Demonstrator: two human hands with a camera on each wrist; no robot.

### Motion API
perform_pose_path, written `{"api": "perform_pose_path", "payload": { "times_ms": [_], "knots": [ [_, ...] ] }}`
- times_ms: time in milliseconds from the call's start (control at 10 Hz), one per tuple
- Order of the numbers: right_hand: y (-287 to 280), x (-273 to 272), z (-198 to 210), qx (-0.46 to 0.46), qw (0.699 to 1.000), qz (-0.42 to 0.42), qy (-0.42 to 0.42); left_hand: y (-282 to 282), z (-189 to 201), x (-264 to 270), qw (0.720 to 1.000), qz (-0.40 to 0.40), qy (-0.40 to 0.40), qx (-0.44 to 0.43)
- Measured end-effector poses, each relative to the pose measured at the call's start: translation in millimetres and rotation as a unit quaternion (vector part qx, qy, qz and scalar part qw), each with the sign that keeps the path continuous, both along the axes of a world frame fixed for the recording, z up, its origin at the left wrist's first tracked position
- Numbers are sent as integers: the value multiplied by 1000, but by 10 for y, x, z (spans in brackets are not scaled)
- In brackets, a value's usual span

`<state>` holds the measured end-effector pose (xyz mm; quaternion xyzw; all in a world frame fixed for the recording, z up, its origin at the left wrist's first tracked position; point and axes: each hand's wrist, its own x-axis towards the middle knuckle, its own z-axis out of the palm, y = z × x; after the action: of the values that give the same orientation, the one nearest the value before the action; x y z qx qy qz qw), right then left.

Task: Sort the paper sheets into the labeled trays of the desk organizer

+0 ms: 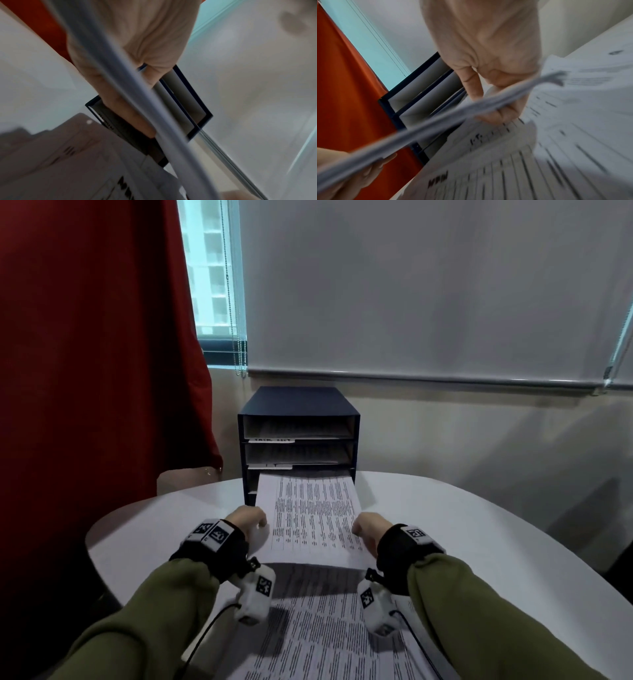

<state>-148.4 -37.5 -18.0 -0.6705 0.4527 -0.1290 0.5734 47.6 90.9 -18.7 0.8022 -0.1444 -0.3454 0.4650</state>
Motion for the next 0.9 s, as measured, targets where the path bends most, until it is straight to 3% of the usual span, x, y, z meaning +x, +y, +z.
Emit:
{"api": "perform_pose_path", "payload": {
  "times_ms": [100,200,300,400,500,600,700,800,900],
  "knots": [
    [-203,71,71,-1,999,-2,43,-279,-16,258,994,-42,-97,23],
    [-403,136,44,8,997,4,74,-442,-6,404,997,-36,-63,-24],
    [-582,249,-30,68,997,-30,11,-606,-57,567,996,-39,-36,-65],
    [-691,430,-41,140,985,-81,-62,-538,52,432,998,-34,41,-35],
    [-702,632,9,193,967,-109,-126,-599,16,569,995,9,62,-77],
    [-749,793,21,202,949,-113,-216,-685,25,682,963,102,133,-212],
    [-736,848,45,227,935,-110,-249,-707,-2,703,943,131,153,-265],
    [-663,772,82,216,935,-104,-261,-697,-74,678,962,106,87,-236],
    [-571,580,110,178,954,-64,-233,-614,-73,540,972,74,32,-219]
  ]
}}
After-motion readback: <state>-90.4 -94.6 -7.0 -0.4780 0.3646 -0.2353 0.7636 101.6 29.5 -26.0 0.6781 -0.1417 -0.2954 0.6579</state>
